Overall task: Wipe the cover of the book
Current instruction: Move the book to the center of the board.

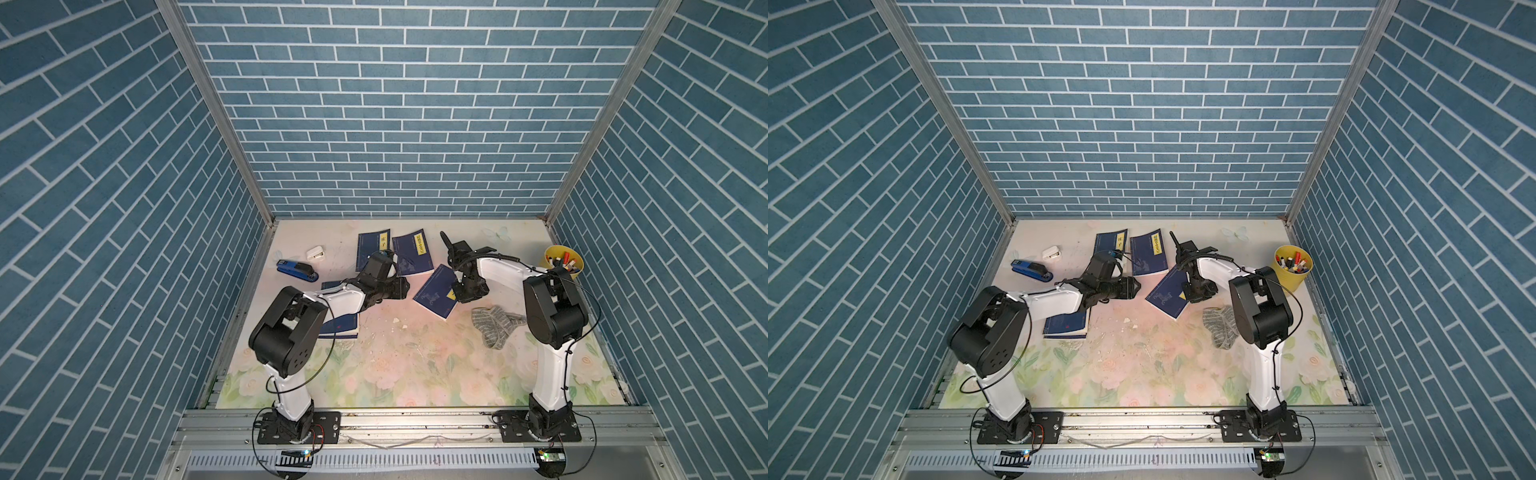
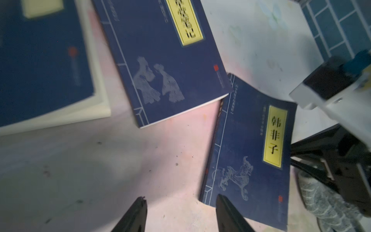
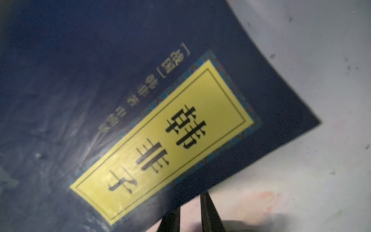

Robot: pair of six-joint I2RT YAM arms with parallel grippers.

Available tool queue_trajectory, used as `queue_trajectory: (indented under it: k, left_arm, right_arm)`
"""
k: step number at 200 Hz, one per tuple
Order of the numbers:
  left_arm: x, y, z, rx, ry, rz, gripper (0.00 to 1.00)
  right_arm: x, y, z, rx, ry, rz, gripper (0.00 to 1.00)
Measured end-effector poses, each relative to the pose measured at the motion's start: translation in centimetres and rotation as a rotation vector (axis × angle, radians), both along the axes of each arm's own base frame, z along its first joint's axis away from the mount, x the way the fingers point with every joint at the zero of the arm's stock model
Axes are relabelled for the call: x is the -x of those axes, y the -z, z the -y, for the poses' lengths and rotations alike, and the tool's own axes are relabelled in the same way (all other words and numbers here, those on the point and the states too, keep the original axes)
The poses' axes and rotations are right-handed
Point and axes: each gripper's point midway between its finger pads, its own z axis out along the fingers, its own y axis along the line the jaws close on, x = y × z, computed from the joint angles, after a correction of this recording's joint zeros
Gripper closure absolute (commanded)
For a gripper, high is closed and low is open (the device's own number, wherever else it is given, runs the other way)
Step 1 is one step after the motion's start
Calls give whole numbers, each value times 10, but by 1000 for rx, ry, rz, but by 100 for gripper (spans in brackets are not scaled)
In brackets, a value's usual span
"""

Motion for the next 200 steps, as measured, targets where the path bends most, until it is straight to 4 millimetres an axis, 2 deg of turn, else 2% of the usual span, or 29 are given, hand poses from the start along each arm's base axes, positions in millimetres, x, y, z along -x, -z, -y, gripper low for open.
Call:
queue_trajectory:
  k: [23,43,63,94,135,155,179,200]
  left_arm:
    - [0,18,32,-26,80,-11,43]
    - [1,21,57,-32,134,-3,44]
    - [4,21,72,-32,165,1,49]
    - [9,23,76,-33,180,-8,52]
    - [9,23,76,-32,176,-10,53]
    - [9,23,76,-31,175,-11,53]
    - [9,23,76,-29,173,-13,53]
    - [11,23,77,-26,173,-16,53]
  right_arm:
    - [1,-1,0,-15,35,18,77]
    - [5,-2,-2,-48,67,26,76]
    - [16,-3,-4,-85,100,10,75]
    - [26,-11,-3,-111,143,8,72]
    - [18,-52,0,-157,196,125,61]
    - [17,-65,3,-187,223,167,53]
    - [11,-68,1,-234,244,179,46]
    - [4,-59,-5,-275,256,162,44]
